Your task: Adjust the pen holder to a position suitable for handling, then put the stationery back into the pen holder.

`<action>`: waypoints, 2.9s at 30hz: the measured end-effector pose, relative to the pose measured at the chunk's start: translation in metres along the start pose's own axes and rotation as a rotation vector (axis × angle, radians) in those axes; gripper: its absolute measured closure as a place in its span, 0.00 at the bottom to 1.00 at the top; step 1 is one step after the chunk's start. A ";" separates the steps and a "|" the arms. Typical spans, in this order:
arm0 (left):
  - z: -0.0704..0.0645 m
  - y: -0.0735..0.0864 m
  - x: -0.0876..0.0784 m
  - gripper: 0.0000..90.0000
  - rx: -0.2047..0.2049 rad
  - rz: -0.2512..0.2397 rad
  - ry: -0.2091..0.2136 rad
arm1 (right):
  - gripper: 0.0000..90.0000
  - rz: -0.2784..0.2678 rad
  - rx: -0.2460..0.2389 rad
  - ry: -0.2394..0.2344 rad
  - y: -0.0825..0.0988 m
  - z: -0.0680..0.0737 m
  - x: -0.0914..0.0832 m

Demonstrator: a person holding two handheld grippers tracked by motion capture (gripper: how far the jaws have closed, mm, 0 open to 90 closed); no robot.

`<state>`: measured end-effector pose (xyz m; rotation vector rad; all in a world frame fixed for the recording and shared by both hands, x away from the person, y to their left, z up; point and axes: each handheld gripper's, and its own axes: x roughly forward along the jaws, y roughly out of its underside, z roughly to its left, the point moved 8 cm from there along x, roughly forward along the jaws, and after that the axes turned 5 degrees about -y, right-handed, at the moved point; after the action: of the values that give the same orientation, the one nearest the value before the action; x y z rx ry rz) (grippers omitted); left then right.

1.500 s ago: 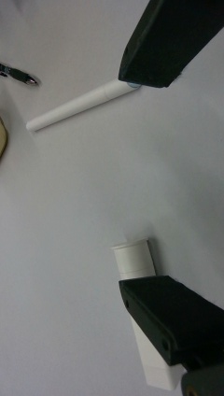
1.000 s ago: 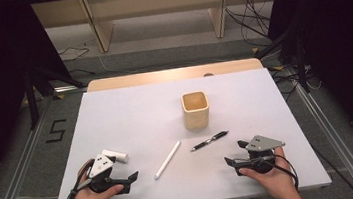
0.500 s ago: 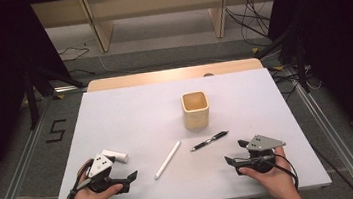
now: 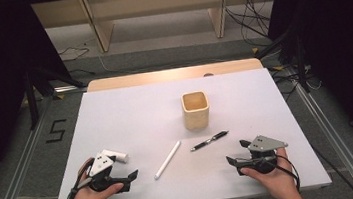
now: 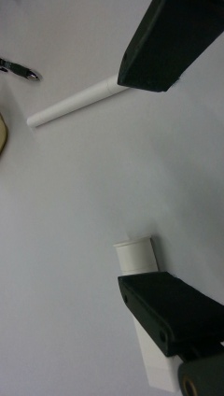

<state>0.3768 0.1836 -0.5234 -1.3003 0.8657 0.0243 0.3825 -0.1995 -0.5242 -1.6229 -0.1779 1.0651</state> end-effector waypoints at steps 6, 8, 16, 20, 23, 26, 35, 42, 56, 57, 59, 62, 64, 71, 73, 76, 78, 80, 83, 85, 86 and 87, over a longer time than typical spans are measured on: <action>0.001 -0.001 -0.001 0.06 -0.013 -0.013 -0.003 | 0.30 -0.008 -0.002 0.001 -0.001 -0.002 0.000; 0.002 -0.002 -0.001 0.06 -0.015 -0.016 -0.006 | 0.37 -0.016 0.010 0.014 -0.003 -0.006 0.000; 0.004 -0.001 0.001 0.08 -0.034 -0.018 -0.005 | 0.82 0.011 0.054 0.102 -0.017 -0.031 0.006; 0.002 0.000 -0.001 0.09 -0.030 -0.015 -0.010 | 1.00 0.064 0.061 0.134 -0.025 -0.042 0.017; 0.002 0.000 -0.001 0.10 -0.031 -0.019 -0.013 | 1.00 0.097 0.067 0.157 -0.033 -0.050 0.031; 0.002 0.001 -0.001 0.10 -0.036 -0.020 -0.015 | 1.00 0.131 0.070 0.157 -0.038 -0.057 0.045; 0.005 0.002 -0.003 0.11 -0.043 -0.016 -0.018 | 1.00 0.209 0.079 0.166 -0.044 -0.070 0.073; 0.004 0.002 -0.003 0.12 -0.039 -0.017 -0.020 | 1.00 0.263 0.090 0.155 -0.036 -0.072 0.076; 0.004 0.002 -0.003 0.13 -0.037 -0.019 -0.019 | 1.00 0.310 0.081 0.145 -0.029 -0.069 0.074; 0.004 0.001 -0.004 0.13 -0.037 -0.020 -0.020 | 1.00 0.315 0.077 0.143 -0.029 -0.068 0.073; 0.004 0.001 -0.004 0.13 -0.037 -0.020 -0.020 | 1.00 0.318 0.075 0.143 -0.028 -0.067 0.072; 0.004 0.001 -0.004 0.13 -0.037 -0.020 -0.020 | 1.00 0.328 0.069 0.136 -0.027 -0.064 0.070; 0.004 0.001 -0.004 0.13 -0.037 -0.020 -0.020 | 1.00 0.334 0.061 0.131 -0.026 -0.063 0.068; 0.004 0.001 -0.004 0.14 -0.040 -0.022 -0.021 | 1.00 0.336 0.062 0.124 -0.023 -0.060 0.064; 0.004 0.001 -0.004 0.14 -0.038 -0.022 -0.022 | 1.00 0.338 0.061 0.122 -0.022 -0.060 0.062; 0.004 0.001 -0.004 0.14 -0.038 -0.022 -0.022 | 1.00 0.344 0.059 0.120 -0.021 -0.058 0.060; 0.004 0.001 -0.004 0.14 -0.041 -0.023 -0.022 | 1.00 0.346 0.062 0.120 -0.020 -0.057 0.059; 0.004 0.001 -0.005 0.14 -0.038 -0.022 -0.022 | 1.00 0.351 0.062 0.119 -0.019 -0.056 0.057; 0.004 0.001 -0.005 0.14 -0.043 -0.025 -0.023 | 1.00 0.361 0.064 0.117 -0.016 -0.053 0.052; 0.004 0.001 -0.005 0.14 -0.045 -0.026 -0.024 | 1.00 0.366 0.059 0.116 -0.015 -0.051 0.050; 0.004 0.001 -0.005 0.14 -0.047 -0.029 -0.025 | 1.00 0.366 0.059 0.116 -0.015 -0.051 0.050; 0.004 0.001 -0.006 0.14 -0.043 -0.027 -0.025 | 1.00 0.371 0.055 0.112 -0.012 -0.048 0.046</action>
<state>0.3747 0.1902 -0.5211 -1.3497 0.8300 0.0379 0.4484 -0.2007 -0.5404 -1.6992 0.2346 1.2405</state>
